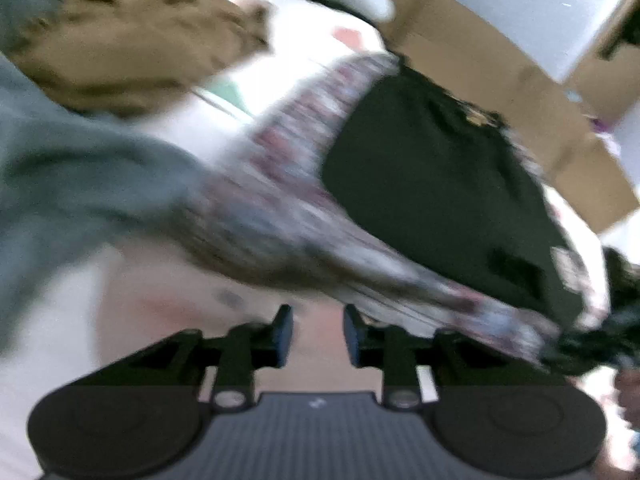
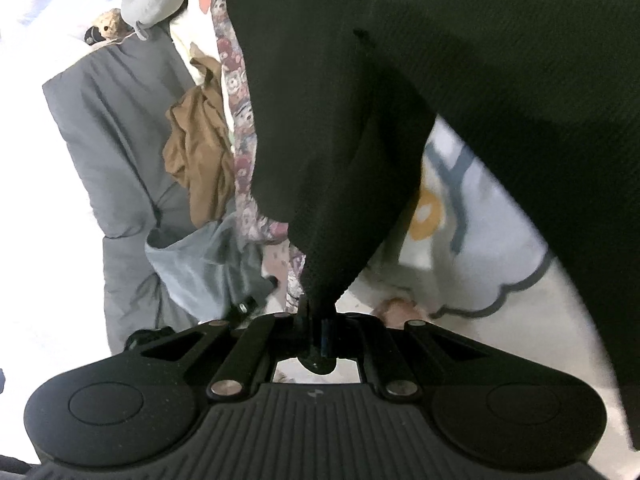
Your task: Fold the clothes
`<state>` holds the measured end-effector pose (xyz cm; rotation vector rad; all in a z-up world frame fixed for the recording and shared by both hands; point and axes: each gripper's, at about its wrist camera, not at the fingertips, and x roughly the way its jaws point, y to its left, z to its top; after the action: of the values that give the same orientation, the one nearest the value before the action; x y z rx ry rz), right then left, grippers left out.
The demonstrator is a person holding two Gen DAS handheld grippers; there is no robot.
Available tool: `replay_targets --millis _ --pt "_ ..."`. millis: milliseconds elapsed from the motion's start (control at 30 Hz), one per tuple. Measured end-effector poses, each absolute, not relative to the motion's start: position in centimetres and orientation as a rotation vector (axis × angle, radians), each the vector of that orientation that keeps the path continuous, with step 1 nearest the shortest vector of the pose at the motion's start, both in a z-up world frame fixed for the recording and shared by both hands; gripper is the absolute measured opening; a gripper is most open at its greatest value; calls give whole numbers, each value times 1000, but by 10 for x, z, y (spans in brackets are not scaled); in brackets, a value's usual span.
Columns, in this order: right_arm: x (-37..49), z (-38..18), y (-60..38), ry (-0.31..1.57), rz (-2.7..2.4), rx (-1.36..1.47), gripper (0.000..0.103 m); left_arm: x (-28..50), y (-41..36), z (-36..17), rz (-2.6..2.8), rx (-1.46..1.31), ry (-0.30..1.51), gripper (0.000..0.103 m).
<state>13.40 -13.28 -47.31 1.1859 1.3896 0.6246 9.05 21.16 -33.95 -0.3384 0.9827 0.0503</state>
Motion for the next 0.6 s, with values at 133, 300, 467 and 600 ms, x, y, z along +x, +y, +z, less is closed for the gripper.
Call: replay_targets --millis 133,300,467,600 --pt "139 -471 -142 1369 602 1153 1 101 232 -341 114 -254 955 49" --pt "141 -472 -148 1366 588 1134 1 119 235 -350 106 -181 959 50" --pt "141 -475 -149 1380 581 1110 1 129 233 -357 77 -132 963 50" --pt "141 -476 -149 1385 578 1101 1 129 232 -358 49 -131 972 50"
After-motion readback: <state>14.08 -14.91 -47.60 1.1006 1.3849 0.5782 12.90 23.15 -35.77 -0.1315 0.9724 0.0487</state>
